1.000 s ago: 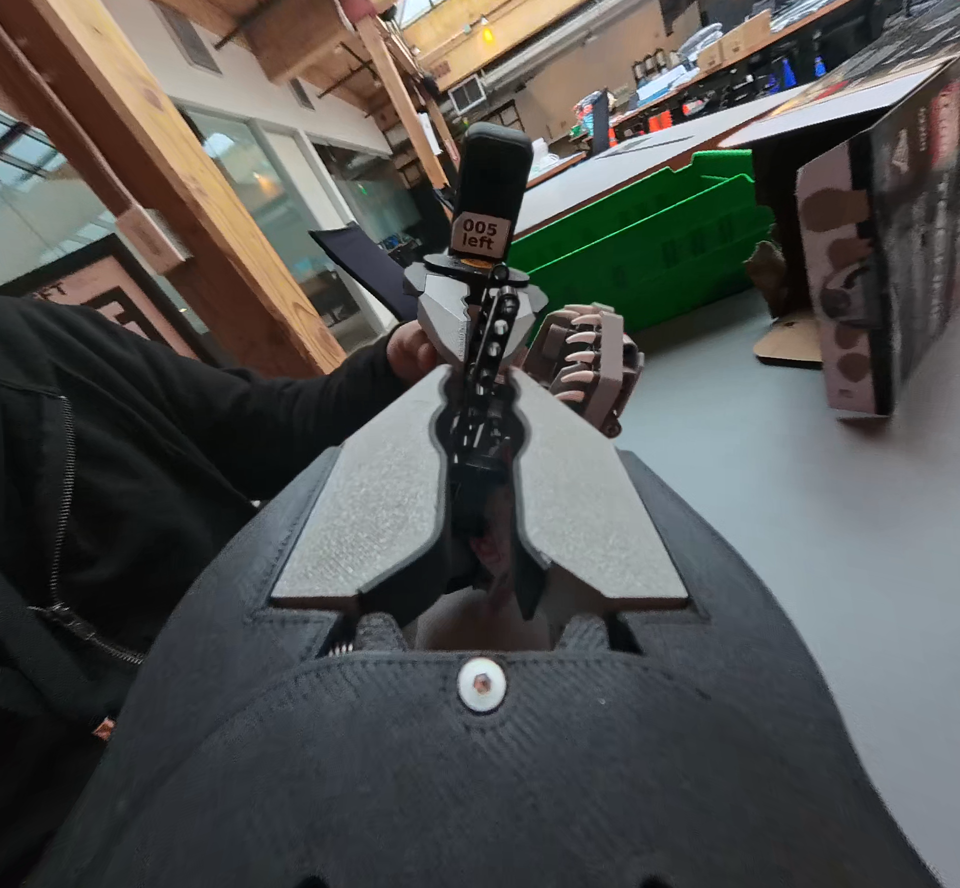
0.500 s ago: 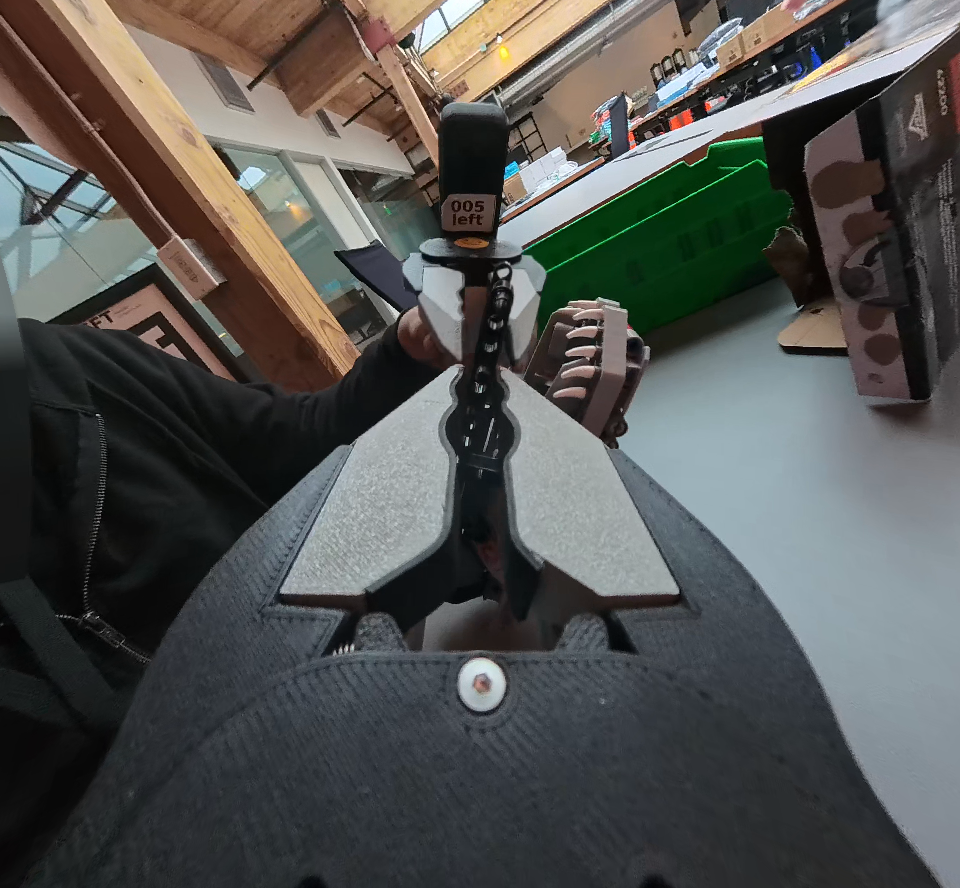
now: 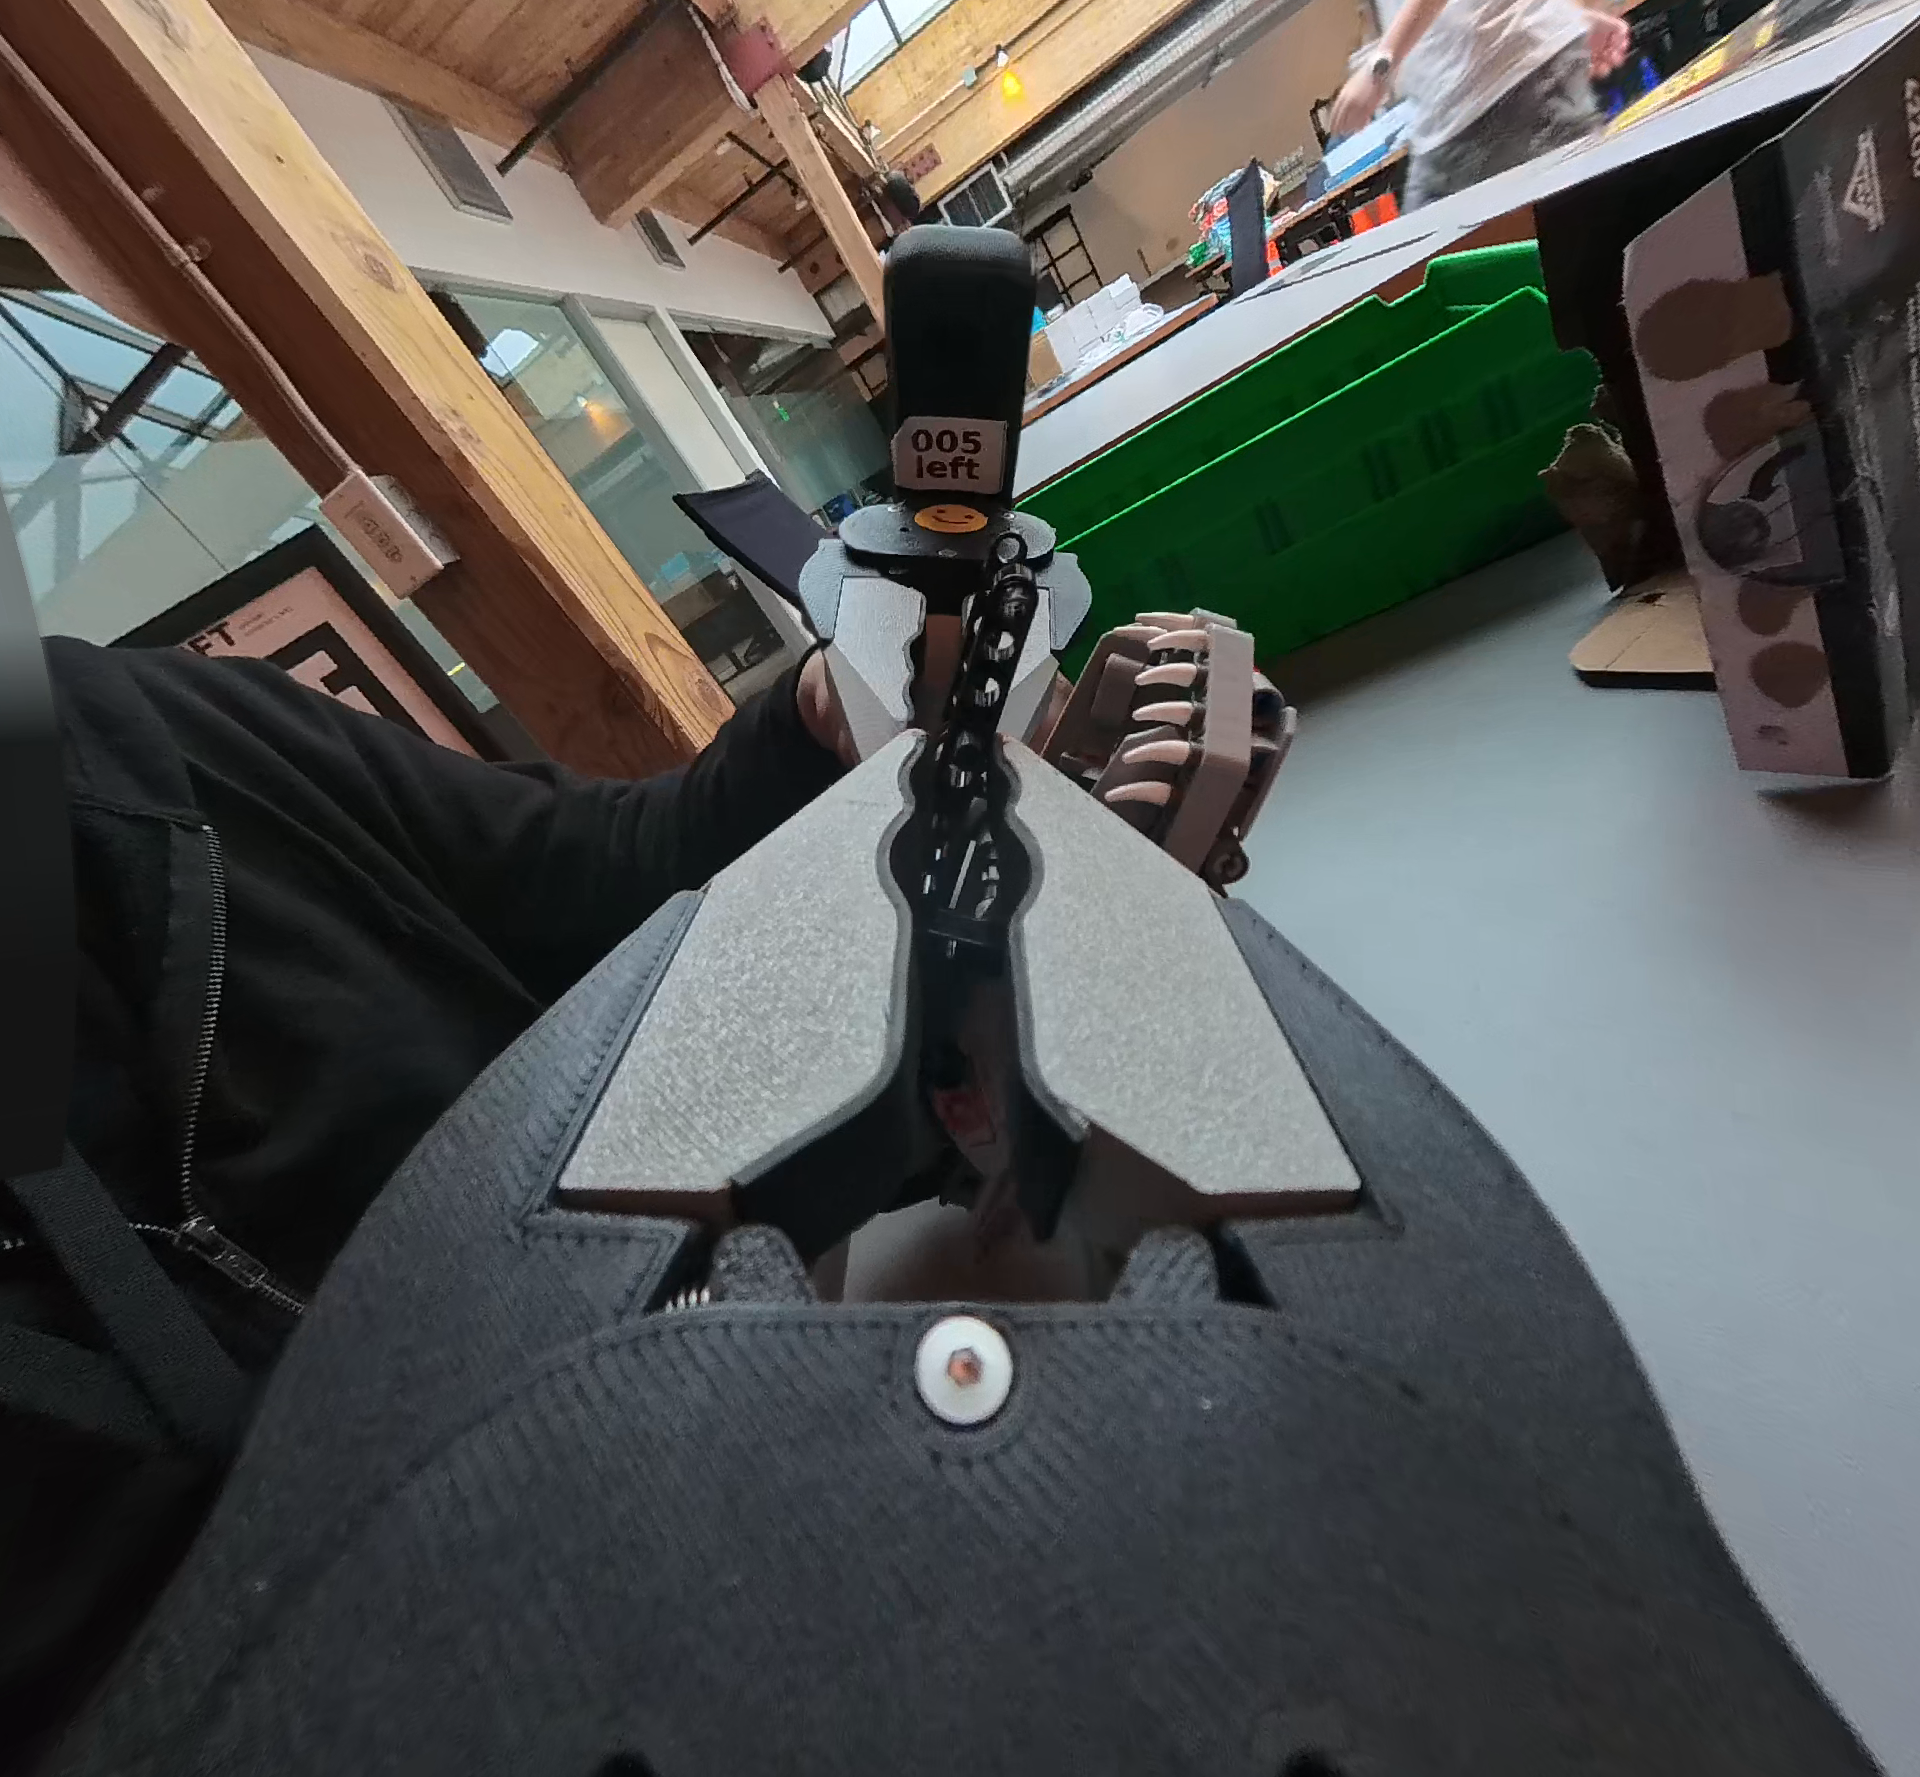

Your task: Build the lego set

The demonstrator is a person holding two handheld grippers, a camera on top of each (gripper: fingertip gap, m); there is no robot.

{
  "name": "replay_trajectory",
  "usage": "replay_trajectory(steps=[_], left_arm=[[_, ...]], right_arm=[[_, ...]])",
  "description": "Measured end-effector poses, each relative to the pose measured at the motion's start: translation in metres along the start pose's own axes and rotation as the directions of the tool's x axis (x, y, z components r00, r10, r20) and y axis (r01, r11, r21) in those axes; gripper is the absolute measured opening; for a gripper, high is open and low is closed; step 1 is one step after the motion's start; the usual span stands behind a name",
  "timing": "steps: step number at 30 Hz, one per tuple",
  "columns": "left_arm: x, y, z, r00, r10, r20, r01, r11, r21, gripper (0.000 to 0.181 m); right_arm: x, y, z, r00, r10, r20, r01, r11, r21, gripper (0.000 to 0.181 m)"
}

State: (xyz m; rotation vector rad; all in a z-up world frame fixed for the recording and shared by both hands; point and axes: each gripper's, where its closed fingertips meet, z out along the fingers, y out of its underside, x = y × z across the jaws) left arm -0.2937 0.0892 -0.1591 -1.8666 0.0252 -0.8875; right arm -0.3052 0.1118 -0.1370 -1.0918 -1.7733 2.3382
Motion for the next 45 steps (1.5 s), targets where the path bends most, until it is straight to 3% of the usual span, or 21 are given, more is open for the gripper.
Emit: replay_trajectory(steps=[5, 8, 14, 19, 20, 24, 30, 37, 45], left_arm=[[-0.001, -0.003, 0.001, 1.000, 0.003, -0.005, -0.003, 1.000, 0.031, 0.007], [-0.006, -0.005, -0.002, 0.999, -0.043, -0.005, 0.043, 0.997, 0.064, 0.007], [-0.012, -0.006, 0.000, 0.997, -0.061, 0.040, 0.058, 0.996, 0.073, 0.008], [0.001, -0.015, 0.001, 0.978, 0.150, 0.144, -0.155, 0.988, 0.024, 0.007], [0.002, -0.017, 0.000, 0.959, 0.211, 0.187, -0.215, 0.977, -0.001, 0.007], [0.003, -0.021, 0.001, 0.833, 0.459, 0.309, -0.455, 0.886, -0.087, 0.006], [-0.006, -0.020, -0.001, 0.895, 0.328, 0.301, -0.340, 0.940, -0.012, 0.006], [-0.004, -0.020, 0.004, 0.869, 0.371, 0.327, -0.378, 0.925, -0.045, 0.006], [-0.003, -0.020, 0.003, 0.888, 0.329, 0.321, -0.335, 0.941, -0.036, 0.006]], right_arm=[[0.003, -0.001, -0.003, 1.000, 0.019, -0.011, -0.019, 1.000, 0.007, 0.006], [0.002, -0.003, -0.009, 0.999, 0.053, 0.007, -0.053, 0.998, 0.020, 0.016], [0.015, 0.011, -0.011, 0.993, -0.017, -0.114, 0.009, 0.997, -0.071, 0.024], [0.016, 0.003, -0.018, 0.991, -0.025, -0.128, 0.022, 0.999, -0.027, 0.028], [0.015, 0.001, -0.020, 0.991, -0.030, -0.130, 0.028, 0.999, -0.020, 0.036], [0.018, 0.004, -0.027, 0.984, -0.053, -0.168, 0.048, 0.998, -0.034, 0.033], [0.014, 0.015, -0.026, 0.979, -0.101, -0.179, 0.087, 0.993, -0.084, 0.033], [0.011, 0.030, -0.015, 0.973, -0.160, -0.167, 0.129, 0.975, -0.183, 0.033], [0.009, 0.036, -0.011, 0.965, -0.204, -0.164, 0.165, 0.960, -0.224, 0.034]])
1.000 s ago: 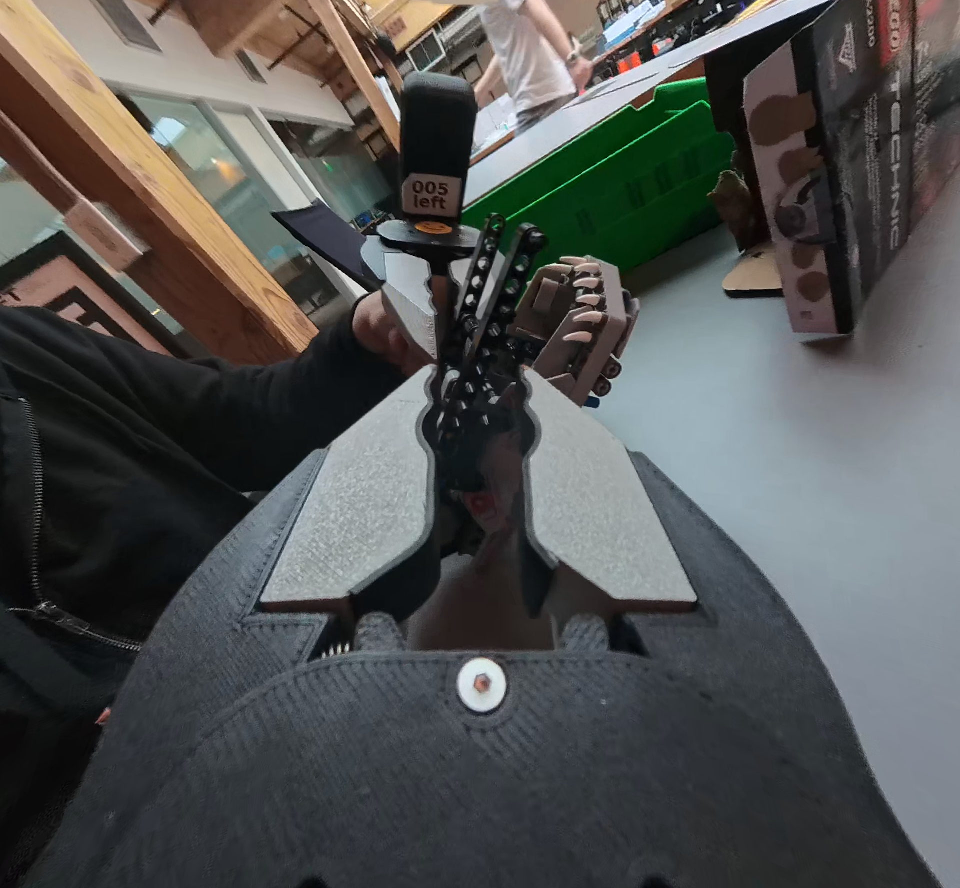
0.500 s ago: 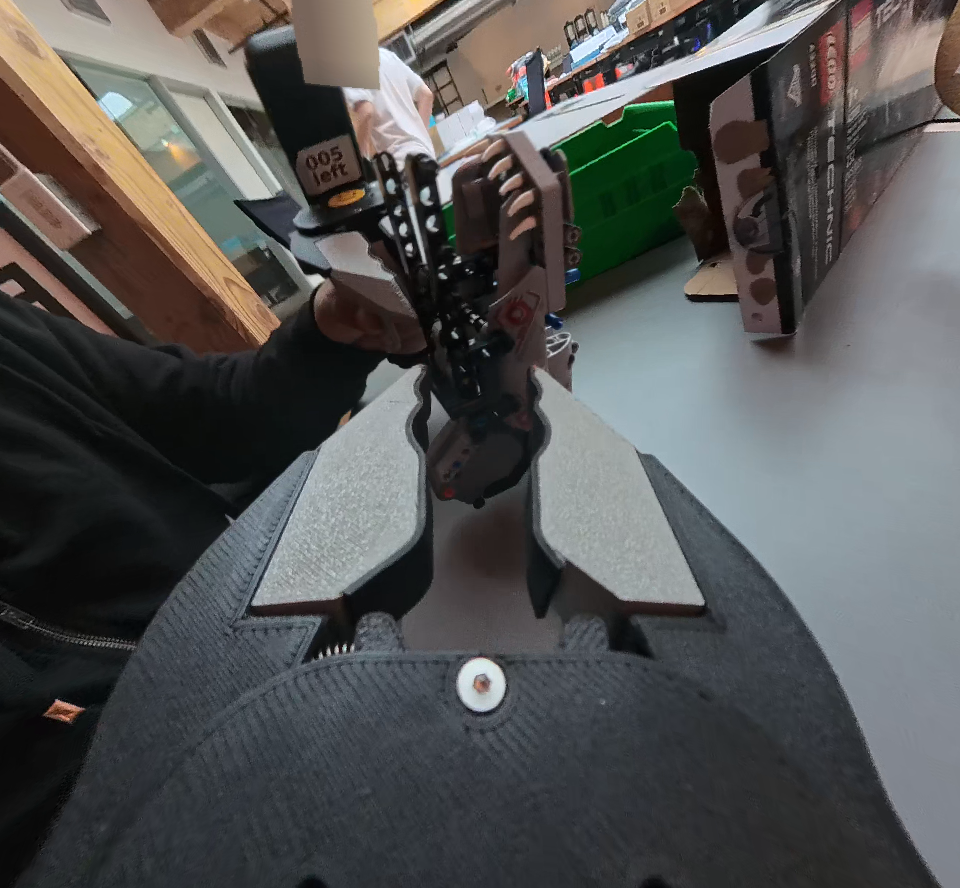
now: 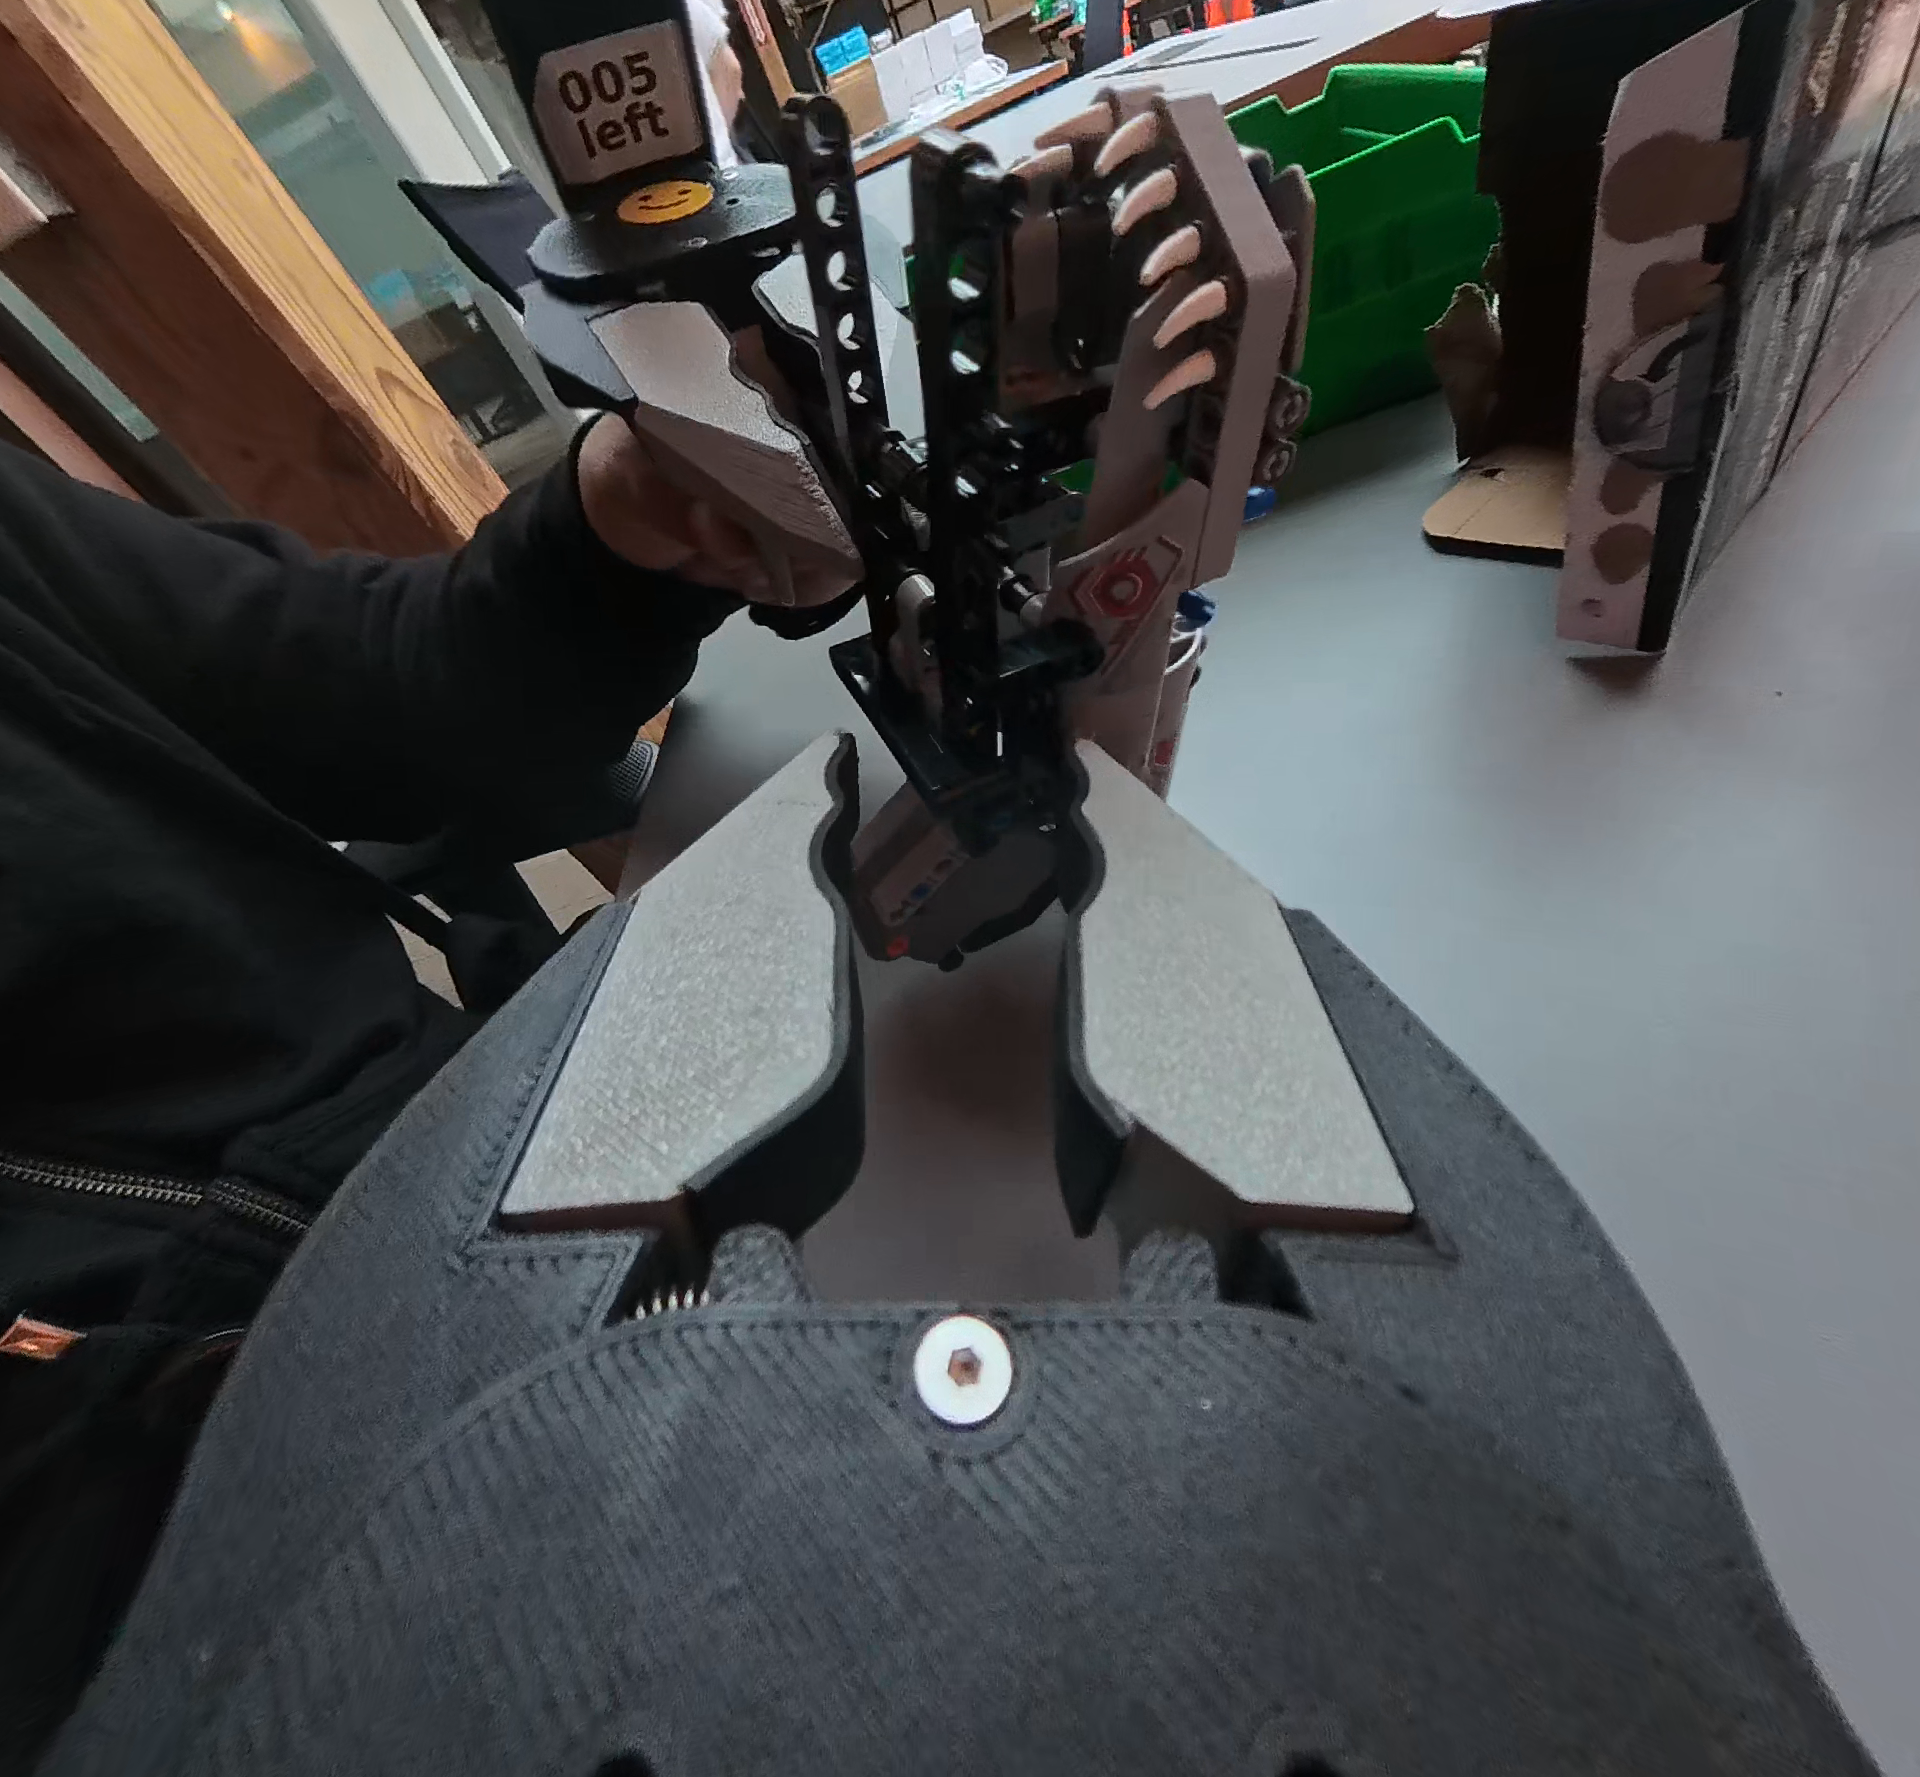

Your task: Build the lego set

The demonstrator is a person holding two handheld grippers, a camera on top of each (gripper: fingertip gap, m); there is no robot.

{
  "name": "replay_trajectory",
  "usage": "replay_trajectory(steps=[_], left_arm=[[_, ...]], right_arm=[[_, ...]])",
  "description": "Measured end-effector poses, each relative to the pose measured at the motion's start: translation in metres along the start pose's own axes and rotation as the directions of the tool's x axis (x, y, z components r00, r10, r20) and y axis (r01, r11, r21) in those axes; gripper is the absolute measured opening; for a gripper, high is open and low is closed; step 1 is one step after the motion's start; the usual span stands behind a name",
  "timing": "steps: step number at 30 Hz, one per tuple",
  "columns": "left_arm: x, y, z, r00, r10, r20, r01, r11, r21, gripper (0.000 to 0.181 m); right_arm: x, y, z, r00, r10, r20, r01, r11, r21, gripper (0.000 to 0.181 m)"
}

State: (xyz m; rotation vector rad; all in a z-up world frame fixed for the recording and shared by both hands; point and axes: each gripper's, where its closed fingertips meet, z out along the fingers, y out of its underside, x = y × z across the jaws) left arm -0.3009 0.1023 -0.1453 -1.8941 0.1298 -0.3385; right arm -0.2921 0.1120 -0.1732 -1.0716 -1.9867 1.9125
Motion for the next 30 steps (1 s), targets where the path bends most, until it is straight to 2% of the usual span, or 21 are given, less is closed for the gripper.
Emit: replay_trajectory(steps=[4, 6, 8, 12, 14, 17, 19, 21, 22, 24, 25, 27, 28, 30], left_arm=[[-0.010, 0.000, -0.003, 0.960, -0.267, -0.084, 0.269, 0.963, 0.015, 0.007], [-0.018, 0.005, -0.005, 0.910, -0.388, -0.146, 0.394, 0.919, 0.013, 0.007], [-0.025, 0.012, -0.006, 0.831, -0.512, -0.219, 0.521, 0.853, -0.019, 0.006], [-0.034, 0.026, -0.003, 0.710, -0.637, -0.300, 0.637, 0.763, -0.112, 0.007], [-0.035, 0.030, 0.003, 0.688, -0.658, -0.306, 0.652, 0.746, -0.139, 0.007], [-0.034, 0.035, 0.010, 0.713, -0.641, -0.284, 0.627, 0.764, -0.150, 0.010], [-0.037, 0.033, 0.009, 0.729, -0.622, -0.285, 0.620, 0.777, -0.110, 0.017], [-0.047, 0.033, 0.005, 0.793, -0.567, -0.224, 0.572, 0.819, -0.050, 0.021], [-0.053, 0.031, 0.000, 0.832, -0.526, -0.178, 0.533, 0.846, -0.008, 0.034], [-0.041, 0.018, -0.013, 0.898, -0.389, -0.206, 0.407, 0.912, 0.047, 0.035], [-0.037, 0.018, -0.016, 0.930, -0.326, -0.172, 0.339, 0.940, 0.050, 0.036], [-0.034, 0.032, -0.013, 0.972, -0.219, -0.082, 0.218, 0.976, -0.026, 0.042], [-0.031, 0.040, -0.009, 0.979, -0.194, -0.069, 0.189, 0.979, -0.079, 0.042], [-0.028, 0.045, -0.004, 0.985, -0.165, -0.053, 0.160, 0.983, -0.093, 0.052]], right_arm=[[-0.001, -0.004, -0.001, 0.988, -0.132, -0.077, 0.131, 0.991, -0.013, 0.040], [-0.001, -0.005, -0.002, 0.959, -0.245, -0.145, 0.240, 0.970, -0.046, 0.039], [-0.007, -0.005, 0.000, 0.927, -0.335, -0.166, 0.324, 0.942, -0.088, 0.034], [-0.006, -0.007, 0.006, 0.833, -0.507, -0.222, 0.463, 0.858, -0.222, 0.027], [-0.002, 0.000, 0.014, 0.800, -0.568, -0.193, 0.499, 0.809, -0.311, 0.024], [0.005, 0.015, 0.024, 0.798, -0.589, -0.126, 0.497, 0.763, -0.414, 0.016], [0.010, 0.016, 0.026, 0.804, -0.582, -0.122, 0.491, 0.765, -0.416, 0.009], [0.016, 0.025, 0.026, 0.812, -0.575, -0.096, 0.477, 0.750, -0.459, 0.005], [0.020, 0.030, 0.026, 0.812, -0.577, -0.089, 0.471, 0.738, -0.484, 0.005], [0.024, 0.035, 0.027, 0.812, -0.577, -0.087, 0.463, 0.727, -0.507, 0.004], [0.024, 0.035, 0.029, 0.821, -0.564, -0.085, 0.457, 0.739, -0.495, 0.004], [0.021, 0.033, 0.033, 0.848, -0.525, -0.070, 0.439, 0.771, -0.461, 0.004], [0.022, 0.031, 0.035, 0.851, -0.520, -0.076, 0.438, 0.781, -0.445, 0.004], [0.022, 0.030, 0.036, 0.850, -0.521, -0.078, 0.440, 0.785, -0.437, 0.004]])
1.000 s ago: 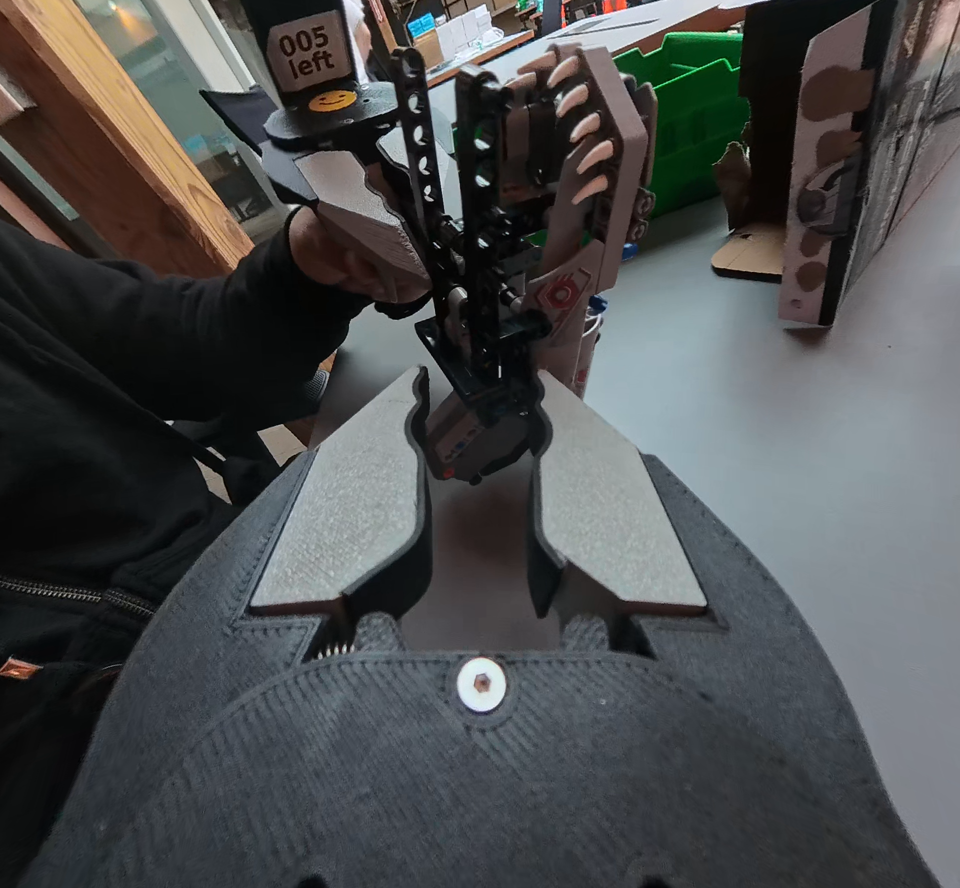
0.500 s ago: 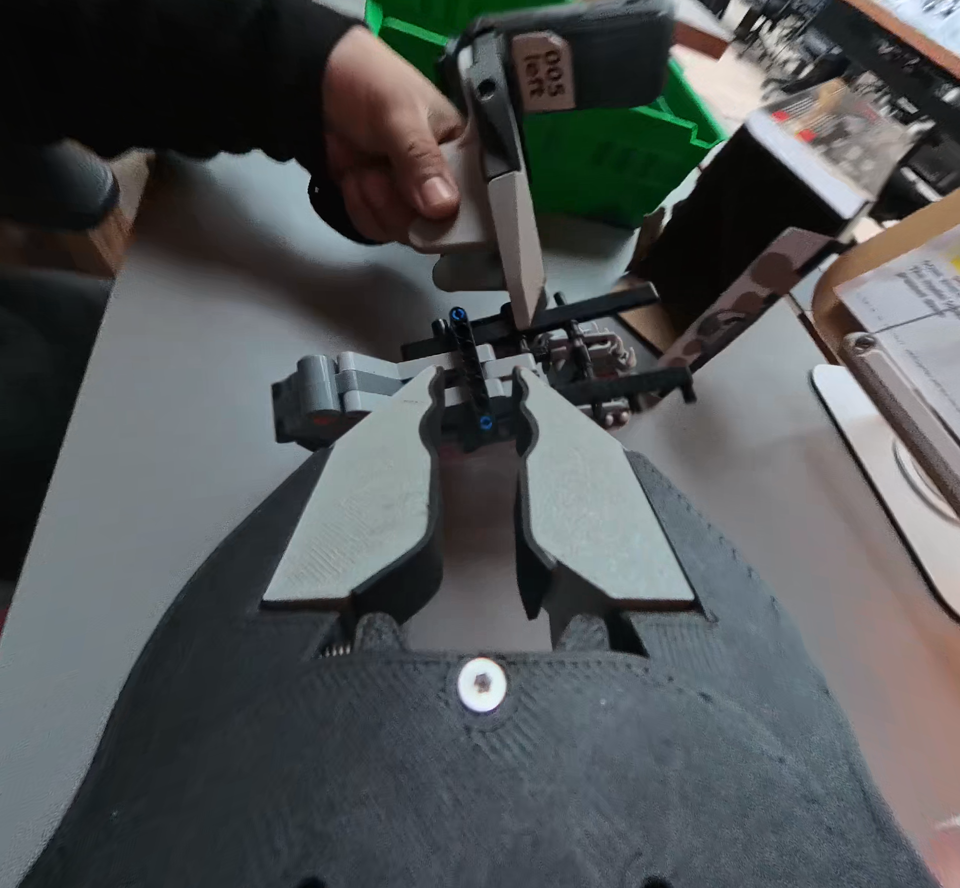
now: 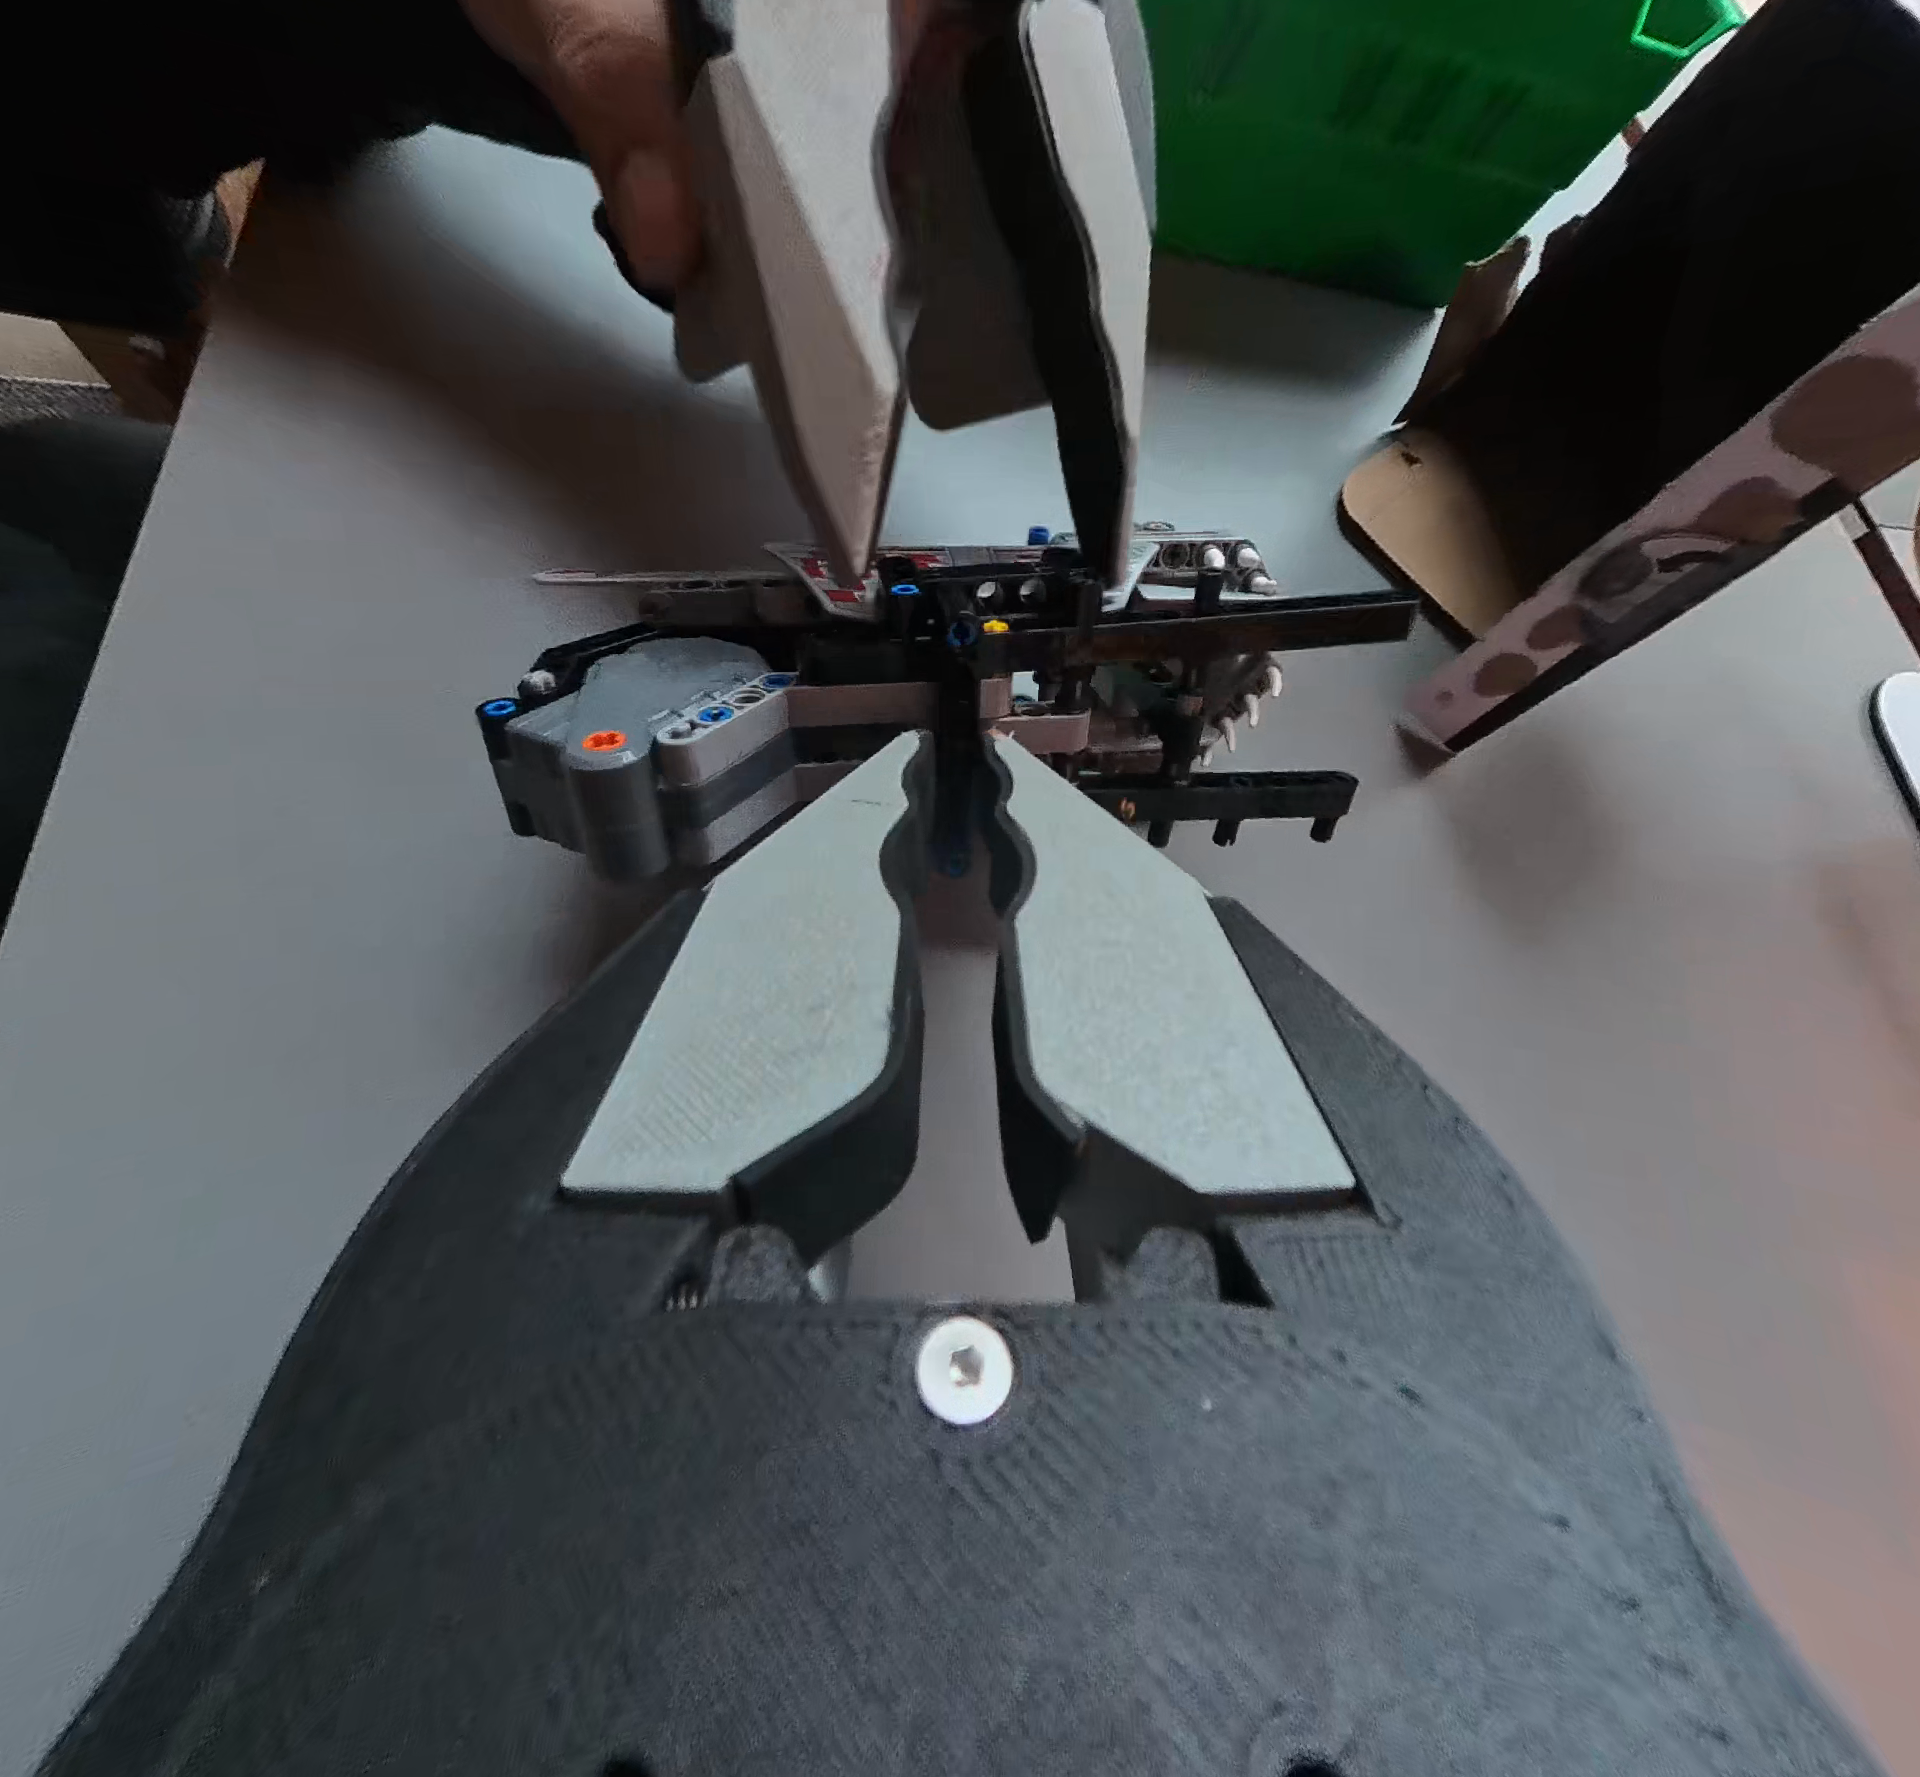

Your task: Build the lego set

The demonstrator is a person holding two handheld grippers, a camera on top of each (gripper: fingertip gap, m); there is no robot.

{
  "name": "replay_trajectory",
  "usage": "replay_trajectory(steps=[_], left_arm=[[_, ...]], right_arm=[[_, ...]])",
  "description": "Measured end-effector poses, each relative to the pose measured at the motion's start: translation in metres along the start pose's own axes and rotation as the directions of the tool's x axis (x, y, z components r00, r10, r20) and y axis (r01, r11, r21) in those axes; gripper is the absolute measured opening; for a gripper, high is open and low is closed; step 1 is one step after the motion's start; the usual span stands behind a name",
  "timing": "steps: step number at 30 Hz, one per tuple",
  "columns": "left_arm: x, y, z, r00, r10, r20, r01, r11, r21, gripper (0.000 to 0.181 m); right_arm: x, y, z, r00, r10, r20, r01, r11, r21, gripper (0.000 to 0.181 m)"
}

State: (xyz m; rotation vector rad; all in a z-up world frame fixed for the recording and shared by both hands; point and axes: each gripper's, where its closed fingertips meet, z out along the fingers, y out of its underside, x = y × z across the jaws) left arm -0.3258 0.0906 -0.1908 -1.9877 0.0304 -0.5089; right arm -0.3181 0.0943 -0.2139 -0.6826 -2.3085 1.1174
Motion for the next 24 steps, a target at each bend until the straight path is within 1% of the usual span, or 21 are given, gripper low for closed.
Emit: replay_trajectory(steps=[2, 4, 5, 7, 8, 9, 10, 11, 12, 13, 14, 15, 16, 18, 22, 23, 24], left_arm=[[-0.001, 0.002, -0.001, 0.999, 0.041, 0.008, -0.041, 0.999, -0.011, 0.053], [0.003, 0.005, 0.000, 0.998, 0.068, -0.020, -0.068, 0.997, -0.020, 0.057], [0.005, 0.006, 0.000, 0.996, 0.084, -0.033, -0.084, 0.996, -0.019, 0.056], [0.009, -0.001, -0.002, 0.992, 0.111, -0.053, -0.110, 0.993, 0.034, 0.055], [0.006, -0.001, -0.003, 0.990, 0.132, -0.040, -0.130, 0.991, 0.038, 0.053], [0.003, -0.003, -0.004, 0.989, 0.148, -0.019, -0.147, 0.988, 0.052, 0.047], [0.005, -0.009, -0.006, 0.986, 0.166, -0.030, -0.163, 0.982, 0.090, 0.044], [0.014, -0.012, -0.008, 0.979, 0.189, -0.073, -0.180, 0.976, 0.125, 0.038], [0.018, -0.010, -0.007, 0.973, 0.208, -0.103, -0.195, 0.973, 0.122, 0.030], [0.017, -0.001, -0.003, 0.970, 0.218, -0.110, -0.210, 0.975, 0.079, 0.027], [0.013, 0.009, 0.002, 0.972, 0.210, -0.107, -0.209, 0.978, 0.021, 0.027], [0.015, 0.008, 0.004, 0.975, 0.178, -0.130, -0.175, 0.984, 0.036, 0.024], [0.016, 0.008, 0.004, 0.976, 0.162, -0.144, -0.159, 0.987, 0.032, 0.025], [0.016, 0.008, 0.004, 0.977, 0.151, -0.148, -0.149, 0.989, 0.025, 0.023], [0.018, 0.009, 0.006, 0.975, 0.161, -0.153, -0.158, 0.987, 0.031, 0.023], [0.019, 0.010, 0.005, 0.973, 0.167, -0.158, -0.164, 0.986, 0.030, 0.024], [0.021, 0.011, 0.004, 0.970, 0.172, -0.172, -0.169, 0.985, 0.030, 0.030]], right_arm=[[0.000, -0.005, -0.002, 1.000, 0.013, -0.002, -0.013, 1.000, 0.028, 0.004], [-0.002, -0.018, -0.009, 0.998, 0.055, 0.030, -0.057, 0.994, 0.090, 0.004], [-0.003, -0.026, -0.013, 0.996, 0.074, 0.049, -0.080, 0.989, 0.123, 0.004], [-0.001, -0.033, -0.018, 0.993, 0.095, 0.070, -0.103, 0.986, 0.130, 0.003], [0.000, -0.031, -0.016, 0.993, 0.092, 0.076, -0.100, 0.989, 0.107, 0.003], [-0.001, -0.026, -0.013, 0.993, 0.085, 0.088, -0.091, 0.993, 0.072, 0.003], [-0.003, -0.024, -0.010, 0.991, 0.082, 0.104, -0.088, 0.994, 0.058, 0.003], [-0.005, -0.025, -0.009, 0.988, 0.091, 0.122, -0.100, 0.993, 0.063, 0.003], [-0.005, -0.025, -0.008, 0.985, 0.105, 0.135, -0.114, 0.991, 0.062, 0.004], [-0.005, -0.025, -0.007, 0.985, 0.111, 0.136, -0.120, 0.991, 0.060, 0.003], [-0.005, -0.025, -0.006, 0.985, 0.109, 0.132, -0.117, 0.992, 0.056, 0.003], [-0.005, -0.025, -0.005, 0.986, 0.106, 0.128, -0.113, 0.992, 0.052, 0.003], [-0.005, -0.025, -0.005, 0.986, 0.105, 0.127, -0.110, 0.993, 0.040, 0.003], [-0.006, -0.024, -0.005, 0.986, 0.103, 0.130, -0.104, 0.995, -0.002, 0.004], [-0.009, -0.019, -0.006, 0.978, 0.115, 0.176, -0.089, 0.985, -0.147, 0.005], [-0.010, -0.019, -0.006, 0.974, 0.124, 0.190, -0.091, 0.980, -0.175, 0.005], [-0.010, -0.019, -0.005, 0.971, 0.131, 0.200, -0.091, 0.976, -0.198, 0.005]])
